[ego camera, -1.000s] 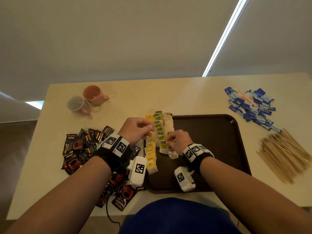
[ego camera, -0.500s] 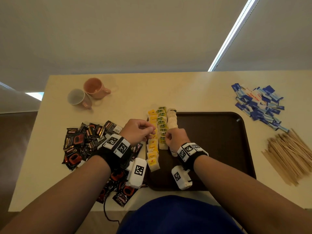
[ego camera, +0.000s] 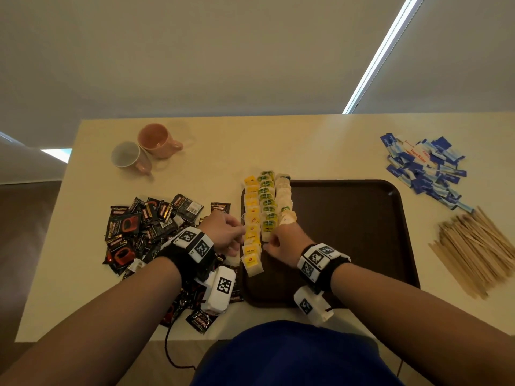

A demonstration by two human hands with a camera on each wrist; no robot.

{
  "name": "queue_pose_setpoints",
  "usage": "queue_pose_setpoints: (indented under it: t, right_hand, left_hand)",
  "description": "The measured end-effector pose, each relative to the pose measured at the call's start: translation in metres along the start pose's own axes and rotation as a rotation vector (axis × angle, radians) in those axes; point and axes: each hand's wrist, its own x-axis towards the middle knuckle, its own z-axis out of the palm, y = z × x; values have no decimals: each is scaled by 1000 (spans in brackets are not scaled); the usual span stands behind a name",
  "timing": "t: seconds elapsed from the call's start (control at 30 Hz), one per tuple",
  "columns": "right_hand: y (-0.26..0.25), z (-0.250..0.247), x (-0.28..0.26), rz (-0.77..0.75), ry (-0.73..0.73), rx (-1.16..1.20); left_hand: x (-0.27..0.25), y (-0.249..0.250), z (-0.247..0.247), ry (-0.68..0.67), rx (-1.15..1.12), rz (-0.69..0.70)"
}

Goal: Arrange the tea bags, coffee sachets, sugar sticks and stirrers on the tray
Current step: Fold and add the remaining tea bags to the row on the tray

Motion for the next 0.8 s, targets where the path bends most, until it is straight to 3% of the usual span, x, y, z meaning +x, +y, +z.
queue_pose_setpoints:
  t: [0.07, 0.13, 0.37, 0.63, 0.73, 0.8]
  right_hand:
    - [-1, 18, -2, 17, -105, -58]
    - [-1, 31, -3, 56, -122, -49]
    - [-9, 49, 5, 185, -79, 169]
    - [2, 33, 5, 188, -120, 231]
    - [10, 13, 3, 194, -44, 301]
    - [21, -6, 5, 192, 127, 309]
  left_hand:
    - [2, -8, 2, -38, 148, -68]
    - [5, -16, 8, -18, 251, -77]
    - [16, -27, 15, -44, 295, -10]
    - [16, -22, 12, 29, 282, 42]
    - [16, -14, 11, 57, 206, 67]
    - [16, -8, 9, 74, 130, 74]
